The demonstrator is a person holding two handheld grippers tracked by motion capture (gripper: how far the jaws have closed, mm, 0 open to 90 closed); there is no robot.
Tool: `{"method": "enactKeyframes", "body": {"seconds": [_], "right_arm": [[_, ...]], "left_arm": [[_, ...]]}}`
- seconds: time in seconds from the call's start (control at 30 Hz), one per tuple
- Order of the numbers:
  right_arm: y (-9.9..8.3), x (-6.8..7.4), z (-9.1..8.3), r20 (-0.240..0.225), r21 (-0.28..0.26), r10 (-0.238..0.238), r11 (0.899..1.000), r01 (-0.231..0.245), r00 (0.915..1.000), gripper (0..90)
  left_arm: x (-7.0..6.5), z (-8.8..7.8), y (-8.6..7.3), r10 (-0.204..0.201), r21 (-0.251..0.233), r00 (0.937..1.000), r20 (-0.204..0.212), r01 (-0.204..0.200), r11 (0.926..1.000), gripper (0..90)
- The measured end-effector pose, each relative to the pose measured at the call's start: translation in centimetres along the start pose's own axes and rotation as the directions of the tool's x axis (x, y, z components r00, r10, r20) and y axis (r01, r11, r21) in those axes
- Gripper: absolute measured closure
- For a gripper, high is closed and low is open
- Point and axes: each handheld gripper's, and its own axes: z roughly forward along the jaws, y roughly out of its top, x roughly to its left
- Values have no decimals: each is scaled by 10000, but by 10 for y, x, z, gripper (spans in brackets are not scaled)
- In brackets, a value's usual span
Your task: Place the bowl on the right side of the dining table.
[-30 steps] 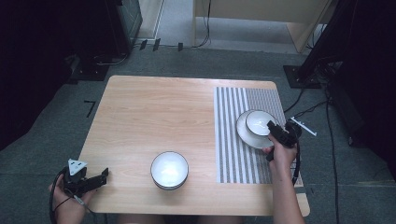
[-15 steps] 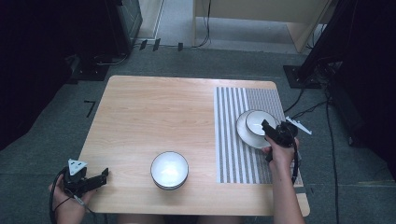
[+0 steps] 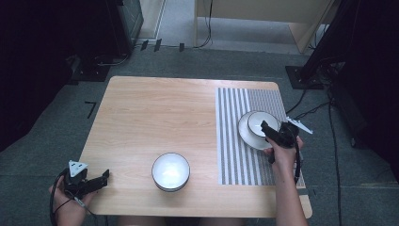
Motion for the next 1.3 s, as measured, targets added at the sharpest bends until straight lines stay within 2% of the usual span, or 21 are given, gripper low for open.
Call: {"method": "enactKeyframes", "body": {"seconds": [0.1, 0.37, 0.83, 1.03, 1.1, 1.3], "right_arm": [[1, 0, -1, -208, 52, -26, 10000, 27, 9998, 102], [2, 4, -4, -147, -121, -410, 9991, 408, 9991, 1], [-2, 9, -20, -227, -247, -938, 9953, 932, 9953, 0], [-5, 2, -28, -113, -281, -937, 9952, 933, 9955, 0], [-8, -1, -30, -26, -259, -1103, 9936, 1102, 9939, 0], [-13, -4, -34, 123, -306, -1161, 9927, 1164, 9932, 0]], "left_arm": [[0, 0, 0, 0, 1, 10000, 0, 0, 10000, 81], [0, 0, 0, 0, 1, 10000, 0, 0, 10000, 81], [0, 0, 0, 5, 5, 10000, 5, -5, 10000, 81], [0, 0, 0, 21, 3, 10000, 41, -21, 10000, 81], [0, 0, 0, 38, 4, 10000, 50, -38, 10000, 81], [0, 0, 0, 43, 4, 10000, 66, -43, 10000, 81]]}}
